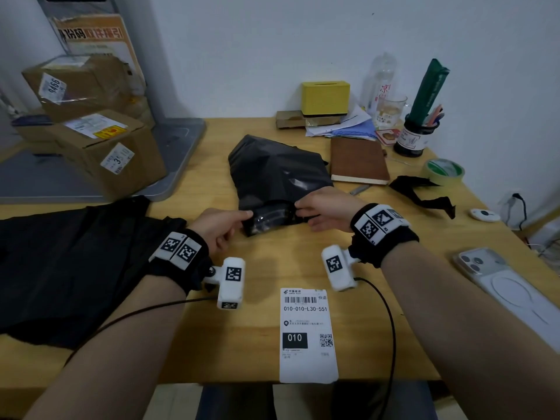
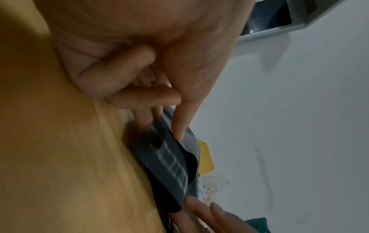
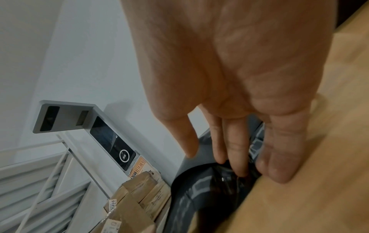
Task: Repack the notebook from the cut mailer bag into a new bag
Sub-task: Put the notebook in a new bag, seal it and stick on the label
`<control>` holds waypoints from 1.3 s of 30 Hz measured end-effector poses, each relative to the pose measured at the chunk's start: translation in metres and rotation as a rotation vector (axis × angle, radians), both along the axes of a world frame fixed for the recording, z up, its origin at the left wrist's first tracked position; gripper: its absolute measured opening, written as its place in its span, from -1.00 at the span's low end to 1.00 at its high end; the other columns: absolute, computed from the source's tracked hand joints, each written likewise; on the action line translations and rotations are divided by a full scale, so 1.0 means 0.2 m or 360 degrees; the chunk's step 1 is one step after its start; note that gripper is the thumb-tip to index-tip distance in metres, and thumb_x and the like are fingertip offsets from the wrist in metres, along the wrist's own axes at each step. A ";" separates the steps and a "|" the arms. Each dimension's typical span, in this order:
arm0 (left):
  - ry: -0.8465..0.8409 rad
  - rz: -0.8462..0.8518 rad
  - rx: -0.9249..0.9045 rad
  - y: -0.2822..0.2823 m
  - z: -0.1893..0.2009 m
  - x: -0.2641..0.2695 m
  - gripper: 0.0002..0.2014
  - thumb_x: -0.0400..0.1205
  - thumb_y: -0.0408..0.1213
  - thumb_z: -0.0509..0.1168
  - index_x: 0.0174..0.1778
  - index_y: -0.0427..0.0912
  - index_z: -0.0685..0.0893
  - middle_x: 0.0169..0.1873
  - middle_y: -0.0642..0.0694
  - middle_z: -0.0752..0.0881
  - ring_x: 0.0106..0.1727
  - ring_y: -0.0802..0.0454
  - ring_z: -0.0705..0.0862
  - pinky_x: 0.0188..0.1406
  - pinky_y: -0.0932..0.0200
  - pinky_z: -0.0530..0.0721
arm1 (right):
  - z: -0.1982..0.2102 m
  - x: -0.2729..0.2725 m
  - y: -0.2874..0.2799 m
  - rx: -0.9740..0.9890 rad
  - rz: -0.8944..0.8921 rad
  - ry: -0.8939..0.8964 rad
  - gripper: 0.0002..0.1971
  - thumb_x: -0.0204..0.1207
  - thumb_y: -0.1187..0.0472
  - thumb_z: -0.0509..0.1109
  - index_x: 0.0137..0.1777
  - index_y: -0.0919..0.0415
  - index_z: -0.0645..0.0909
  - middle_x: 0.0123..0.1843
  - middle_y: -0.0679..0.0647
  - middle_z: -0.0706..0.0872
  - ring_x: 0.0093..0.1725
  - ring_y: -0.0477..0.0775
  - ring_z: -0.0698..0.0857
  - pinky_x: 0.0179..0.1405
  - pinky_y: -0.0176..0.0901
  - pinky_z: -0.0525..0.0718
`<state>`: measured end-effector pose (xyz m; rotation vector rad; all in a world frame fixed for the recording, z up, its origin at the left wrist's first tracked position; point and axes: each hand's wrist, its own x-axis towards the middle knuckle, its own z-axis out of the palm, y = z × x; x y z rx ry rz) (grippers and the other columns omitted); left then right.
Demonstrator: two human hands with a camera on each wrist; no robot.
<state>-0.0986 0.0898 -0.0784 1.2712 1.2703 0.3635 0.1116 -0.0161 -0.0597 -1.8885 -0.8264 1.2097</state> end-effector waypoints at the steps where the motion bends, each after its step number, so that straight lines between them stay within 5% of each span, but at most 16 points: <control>1: 0.0038 -0.0037 0.0006 0.00 0.00 -0.02 -0.74 0.55 -0.09 0.52 -0.04 -0.20 0.71 -0.50 -0.02 0.41 -0.68 0.17 0.25 -0.76 0.36 0.13 | 0.00 0.00 0.00 -0.0005 0.0012 -0.0006 -0.54 0.69 0.05 0.43 0.54 0.15 0.55 0.42 0.13 0.72 0.17 0.09 0.73 0.18 -0.03 0.76; 6: 0.0048 -0.0010 0.0096 -0.01 -0.02 -0.06 -0.82 0.53 -0.23 0.54 0.03 -0.07 0.78 -0.49 -0.01 0.48 -0.59 0.19 0.35 -0.67 0.35 0.24 | 0.03 -0.02 0.00 -0.0047 0.0112 -0.0125 -0.52 0.68 0.00 0.44 0.54 0.15 0.56 0.38 0.13 0.71 0.34 0.19 0.69 0.28 0.07 0.74; 12: -0.0154 0.0046 0.0240 0.00 -0.05 -0.08 -0.81 0.56 -0.20 0.51 0.08 -0.03 0.75 -0.48 0.01 0.52 -0.56 0.20 0.41 -0.64 0.33 0.31 | 0.16 -0.12 0.01 0.0281 0.0090 -0.0038 -0.76 0.72 0.15 0.37 0.23 0.30 0.72 0.02 0.30 0.88 -0.12 0.22 0.74 -0.09 -0.01 0.78; 15: -0.0197 0.0008 0.0297 -0.01 -0.05 -0.08 -0.83 0.56 -0.16 0.52 0.03 -0.01 0.74 -0.45 0.00 0.53 -0.53 0.17 0.41 -0.59 0.28 0.32 | 0.17 -0.18 0.05 0.0470 0.0166 0.0053 -0.78 0.73 0.25 0.35 0.20 0.38 0.73 0.09 0.38 0.84 -0.20 0.21 0.74 -0.14 -0.01 0.81; 20: -0.0120 -0.0111 0.0265 -0.01 -0.05 -0.09 -0.90 0.56 -0.14 0.51 -0.06 0.00 0.76 -0.53 -0.01 0.52 -0.67 0.20 0.35 -0.64 0.31 0.29 | 0.08 -0.23 0.14 0.0378 0.0304 0.0087 -0.78 0.70 0.26 0.41 0.24 0.35 0.75 0.14 0.26 0.85 -0.10 0.20 0.80 0.05 0.05 0.85; 23: -0.0142 -0.0171 0.0263 0.00 -0.06 -0.10 -0.79 0.53 -0.24 0.54 0.06 -0.03 0.77 -0.53 0.05 0.60 -0.68 0.26 0.39 -0.71 0.37 0.28 | -0.01 -0.24 0.17 0.0309 0.0306 0.0080 -0.77 0.68 0.27 0.42 0.25 0.36 0.75 0.20 0.28 0.82 -0.07 0.20 0.79 0.04 0.01 0.85; 26: -0.0187 -0.0191 0.0256 0.00 -0.07 -0.10 -0.62 0.50 -0.35 0.56 0.24 -0.14 0.75 -0.28 0.04 0.78 -0.65 0.29 0.45 -0.74 0.40 0.29 | -0.06 -0.23 0.19 0.0310 0.0291 0.0131 -0.77 0.67 0.28 0.43 0.25 0.38 0.75 0.23 0.31 0.80 -0.08 0.19 0.80 -0.03 -0.04 0.84; 30: -0.0182 -0.0135 0.0270 -0.02 -0.06 -0.09 -0.70 0.56 -0.37 0.50 0.22 -0.18 0.74 -0.70 0.16 0.61 -0.77 0.29 0.39 -0.79 0.43 0.26 | -0.09 -0.22 0.20 0.0324 0.0305 0.0160 -0.76 0.67 0.31 0.43 0.28 0.38 0.73 0.20 0.32 0.81 -0.09 0.19 0.81 -0.04 -0.05 0.84; 39: -0.0085 -0.0178 0.0353 -0.02 -0.05 -0.06 -0.69 0.50 -0.09 0.56 0.11 -0.12 0.81 -0.72 0.20 0.58 -0.76 0.31 0.41 -0.75 0.44 0.28 | -0.12 -0.20 0.23 0.0313 0.0369 0.0154 -0.79 0.65 0.32 0.47 0.24 0.27 0.77 -0.07 0.20 0.85 -0.19 0.10 0.80 -0.07 -0.06 0.80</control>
